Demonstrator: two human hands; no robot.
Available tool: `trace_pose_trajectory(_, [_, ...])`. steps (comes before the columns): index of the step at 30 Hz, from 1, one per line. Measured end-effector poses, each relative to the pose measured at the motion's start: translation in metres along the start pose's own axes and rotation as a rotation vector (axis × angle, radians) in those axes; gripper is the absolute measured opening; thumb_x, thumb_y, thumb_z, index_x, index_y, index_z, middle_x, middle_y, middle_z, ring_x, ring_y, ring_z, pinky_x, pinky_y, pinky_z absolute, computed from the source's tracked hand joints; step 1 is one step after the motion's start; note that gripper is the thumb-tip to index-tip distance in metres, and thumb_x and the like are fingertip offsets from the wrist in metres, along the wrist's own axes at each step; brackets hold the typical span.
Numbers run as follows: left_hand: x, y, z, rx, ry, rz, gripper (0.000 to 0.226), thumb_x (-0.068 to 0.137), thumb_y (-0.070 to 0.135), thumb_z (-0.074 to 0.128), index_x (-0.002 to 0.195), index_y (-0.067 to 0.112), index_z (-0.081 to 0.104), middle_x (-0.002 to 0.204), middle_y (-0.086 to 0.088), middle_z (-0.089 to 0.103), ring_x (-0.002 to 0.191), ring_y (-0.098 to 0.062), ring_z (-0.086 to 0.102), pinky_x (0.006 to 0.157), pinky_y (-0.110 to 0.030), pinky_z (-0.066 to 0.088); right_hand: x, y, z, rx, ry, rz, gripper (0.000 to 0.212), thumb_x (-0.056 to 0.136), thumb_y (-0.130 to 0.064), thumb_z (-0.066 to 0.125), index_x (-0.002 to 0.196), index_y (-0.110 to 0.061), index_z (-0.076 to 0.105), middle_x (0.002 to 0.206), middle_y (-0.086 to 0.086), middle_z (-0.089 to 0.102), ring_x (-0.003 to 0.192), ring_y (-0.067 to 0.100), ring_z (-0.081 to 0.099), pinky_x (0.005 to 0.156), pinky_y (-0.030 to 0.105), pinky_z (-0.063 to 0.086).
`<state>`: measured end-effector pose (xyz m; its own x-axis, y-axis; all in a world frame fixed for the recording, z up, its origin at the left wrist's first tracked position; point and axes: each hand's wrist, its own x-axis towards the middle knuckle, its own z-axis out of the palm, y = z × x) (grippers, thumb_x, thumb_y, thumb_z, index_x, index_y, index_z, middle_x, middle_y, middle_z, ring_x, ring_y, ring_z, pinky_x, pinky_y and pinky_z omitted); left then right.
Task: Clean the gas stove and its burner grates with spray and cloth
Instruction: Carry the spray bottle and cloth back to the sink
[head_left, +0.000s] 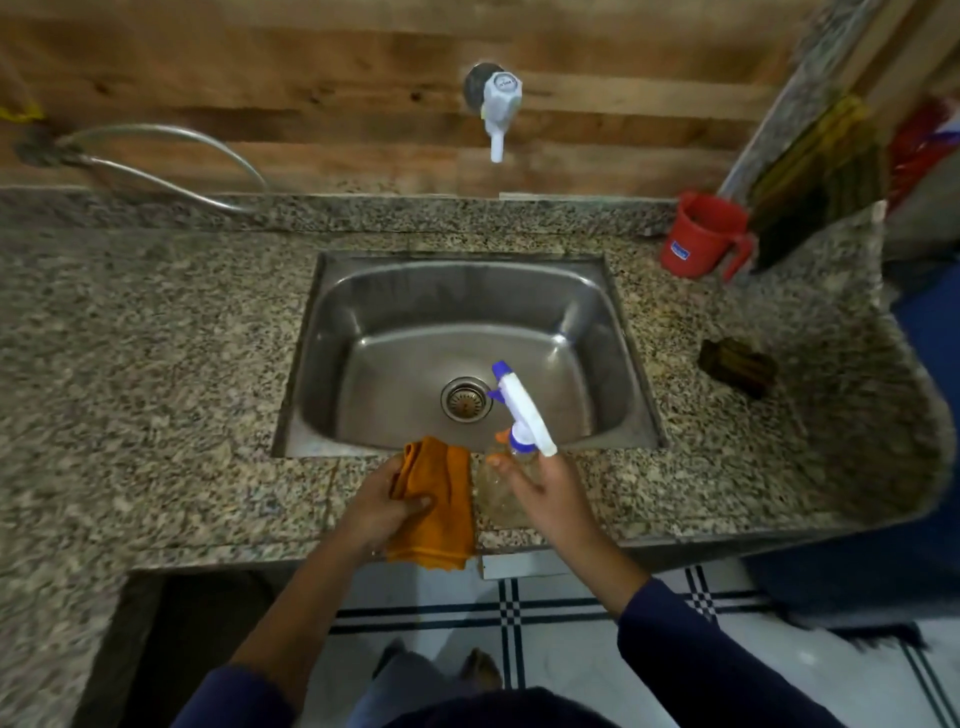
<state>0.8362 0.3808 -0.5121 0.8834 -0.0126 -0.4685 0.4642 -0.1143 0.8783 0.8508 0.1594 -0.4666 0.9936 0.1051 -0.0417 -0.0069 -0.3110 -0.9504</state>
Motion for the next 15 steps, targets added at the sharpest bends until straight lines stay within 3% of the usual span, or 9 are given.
trace_pose_trajectory(3, [-0.001,0.003,-0.005,0.229,0.056,0.054,0.060,0.065,0.016,0.080,0.115,0.034,0.052,0.113,0.008,0.063,0.108,-0.020,0.060,0.092,-0.033,0.045,0.005,0.003,0.002,0.018,-0.055,-0.021,0.043,0.085,-0.044,0.067,0.119,-0.017,0.060,0.106,-0.003,0.070,0.102,0.006,0.064,0.087,0.021,0.049])
trace_pose_trajectory(6, [-0.009,0.000,0.002,0.576,0.251,0.099,0.078,0.076,0.017,0.078,0.143,0.018,0.039,0.134,-0.008,0.055,0.122,-0.030,0.053,0.096,-0.040,0.044,0.007,0.006,-0.001,0.020,-0.091,-0.029,0.060,0.083,-0.052,0.062,0.129,-0.015,0.054,0.118,-0.006,0.066,0.112,0.008,0.061,0.096,0.030,0.050])
trace_pose_trajectory(9, [-0.025,-0.014,0.017,1.005,0.391,0.199,0.077,0.082,0.029,0.071,0.148,0.015,0.034,0.146,-0.013,0.044,0.128,-0.034,0.047,0.096,-0.050,0.046,0.006,0.009,-0.003,-0.036,-0.143,-0.046,0.056,0.088,-0.050,0.059,0.133,-0.018,0.049,0.117,-0.005,0.063,0.112,0.008,0.060,0.096,0.032,0.051])
trace_pose_trajectory(12, [-0.037,-0.029,0.029,1.112,0.327,0.349,0.057,0.093,0.043,0.047,0.143,0.015,0.045,0.148,-0.009,0.046,0.134,-0.031,0.045,0.101,-0.051,0.045,0.006,0.014,-0.003,-0.099,-0.170,-0.077,0.047,0.093,-0.038,0.060,0.135,-0.027,0.041,0.119,-0.005,0.059,0.114,0.004,0.056,0.099,0.028,0.047])
trace_pose_trajectory(13, [-0.039,-0.032,0.030,1.130,0.267,0.321,0.061,0.095,0.051,0.033,0.143,0.016,0.045,0.151,-0.007,0.043,0.139,-0.029,0.040,0.106,-0.051,0.042,0.007,0.015,-0.003,-0.119,-0.171,-0.084,0.048,0.093,-0.038,0.059,0.135,-0.028,0.039,0.120,-0.005,0.058,0.115,0.005,0.055,0.100,0.028,0.047])
trace_pose_trajectory(15, [-0.043,-0.041,0.031,1.145,0.128,0.231,0.083,0.090,0.067,0.001,0.151,0.021,0.031,0.160,0.001,0.020,0.149,-0.020,0.013,0.117,-0.049,0.026,0.008,0.018,-0.003,-0.137,-0.177,-0.078,0.052,0.090,-0.049,0.056,0.134,-0.026,0.039,0.119,-0.003,0.058,0.113,0.008,0.057,0.098,0.034,0.050])
